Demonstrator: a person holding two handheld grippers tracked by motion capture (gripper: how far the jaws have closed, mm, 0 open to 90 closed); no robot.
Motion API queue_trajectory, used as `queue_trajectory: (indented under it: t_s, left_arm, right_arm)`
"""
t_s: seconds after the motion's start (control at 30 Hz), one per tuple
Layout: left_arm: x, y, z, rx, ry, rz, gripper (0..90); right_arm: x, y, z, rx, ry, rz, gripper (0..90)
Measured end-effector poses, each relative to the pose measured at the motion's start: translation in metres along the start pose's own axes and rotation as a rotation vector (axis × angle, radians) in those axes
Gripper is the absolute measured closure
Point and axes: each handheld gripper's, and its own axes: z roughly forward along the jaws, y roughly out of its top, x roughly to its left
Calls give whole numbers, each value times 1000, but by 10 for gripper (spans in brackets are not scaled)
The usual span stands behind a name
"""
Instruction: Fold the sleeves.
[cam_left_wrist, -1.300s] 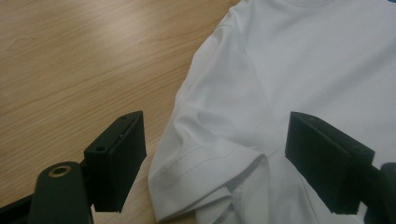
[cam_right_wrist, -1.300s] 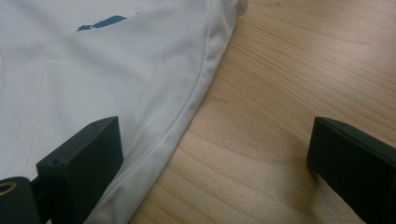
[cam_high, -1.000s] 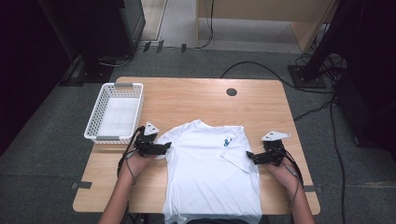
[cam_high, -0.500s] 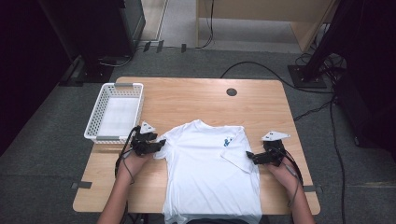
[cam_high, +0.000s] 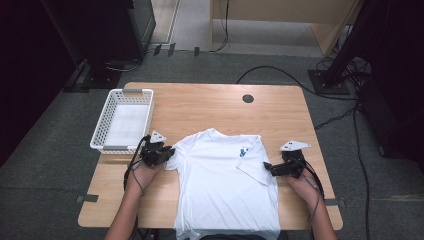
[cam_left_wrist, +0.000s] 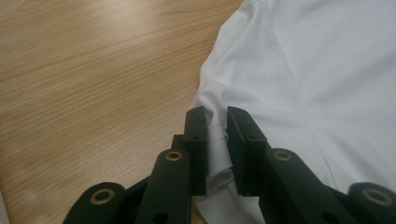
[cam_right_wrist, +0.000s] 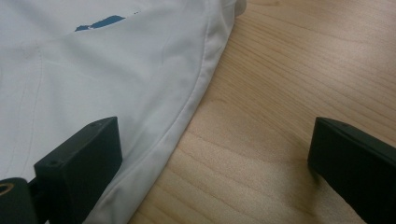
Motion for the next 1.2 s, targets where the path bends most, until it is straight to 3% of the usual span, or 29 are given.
queue_trajectory:
  t_s: [0.17,0.5,0.77,1.2]
  left_arm:
    - [1,0,1,-4,-9,-7,871]
    - [-3,5,-6,-12,-13,-21,878]
    - [-11,12,-16,-41,-7,-7,877]
    - [-29,19,-19,-39,-41,25,878]
  right_arm:
    - [0,0,0,0,0,1,30]
    - [0,0,0,0,-2,1,30]
    - [0,0,0,0,-3,2,30]
    - [1,0,0,0,-7,5,31]
